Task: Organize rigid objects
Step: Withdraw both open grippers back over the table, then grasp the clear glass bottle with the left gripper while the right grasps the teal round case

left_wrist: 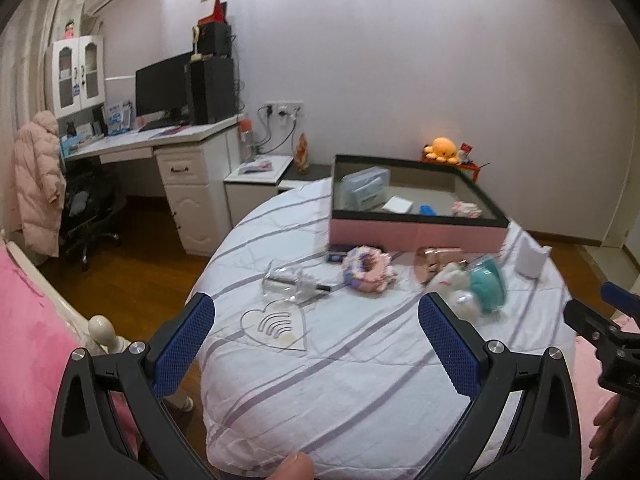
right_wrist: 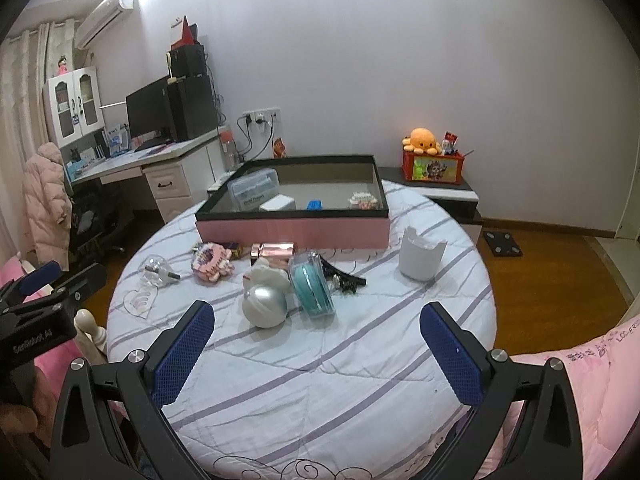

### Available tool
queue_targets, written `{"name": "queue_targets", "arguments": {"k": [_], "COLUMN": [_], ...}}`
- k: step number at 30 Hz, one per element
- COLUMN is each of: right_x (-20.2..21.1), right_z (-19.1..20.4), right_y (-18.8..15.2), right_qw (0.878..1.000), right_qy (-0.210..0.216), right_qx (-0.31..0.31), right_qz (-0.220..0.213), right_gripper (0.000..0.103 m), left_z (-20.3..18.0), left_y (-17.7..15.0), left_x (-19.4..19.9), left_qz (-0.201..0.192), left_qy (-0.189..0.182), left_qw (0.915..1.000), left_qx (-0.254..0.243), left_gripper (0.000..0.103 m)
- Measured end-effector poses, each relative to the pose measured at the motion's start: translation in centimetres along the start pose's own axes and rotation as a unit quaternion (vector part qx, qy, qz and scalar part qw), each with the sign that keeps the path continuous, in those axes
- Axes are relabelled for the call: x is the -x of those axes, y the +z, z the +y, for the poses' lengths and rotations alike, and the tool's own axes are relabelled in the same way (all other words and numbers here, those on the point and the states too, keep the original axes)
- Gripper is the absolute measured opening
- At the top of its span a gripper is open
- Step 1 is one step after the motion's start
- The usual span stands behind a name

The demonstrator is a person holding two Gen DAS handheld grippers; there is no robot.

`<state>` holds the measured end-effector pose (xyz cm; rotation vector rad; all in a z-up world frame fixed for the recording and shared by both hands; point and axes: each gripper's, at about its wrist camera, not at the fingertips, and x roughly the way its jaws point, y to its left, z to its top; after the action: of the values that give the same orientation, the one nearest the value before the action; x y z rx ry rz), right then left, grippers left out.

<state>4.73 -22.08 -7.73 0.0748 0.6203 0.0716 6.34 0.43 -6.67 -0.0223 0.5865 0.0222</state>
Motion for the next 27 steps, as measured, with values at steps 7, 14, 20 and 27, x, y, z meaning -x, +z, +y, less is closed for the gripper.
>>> {"name": "queue_targets", "arguments": {"k": [7, 14, 20, 27], "right_x": [-2.8, -6.3, -8.7, -10.9], "right_z": [-0.4, -1.4, -1.5, -1.5], "right_y": [-0.6, -0.7, -0.3, -0.1], "right_qw": [1.0, 0.998, 0.997, 0.996], "right_qy": [0.0, -0.008, -0.012, -0.014], "right_qx": [-0.002, -0.009, -0.004, -0.001], "right_qz": [0.03, 0.06, 0.075, 0.091], "right_gripper": [0.103, 0.103, 0.103, 0.103], "left_z": [1.8, 2.4, 2.4, 1.9], "left_y": [-0.9, -1.1, -0.4, 0.4], "left_x": [-4.0, -8.4, -12.0, -15.6], "left_qz": [0.038, 0.056, 0.07, 0.113], "left_qy": [0.008, 0.017, 0.016, -0.002], "left_qw": [0.9991, 0.9983, 0.9974, 0.9928], "left_qx": [0.016, 0.003, -0.01, -0.04], "left_gripper": [0.103, 0.103, 0.103, 0.103]}}
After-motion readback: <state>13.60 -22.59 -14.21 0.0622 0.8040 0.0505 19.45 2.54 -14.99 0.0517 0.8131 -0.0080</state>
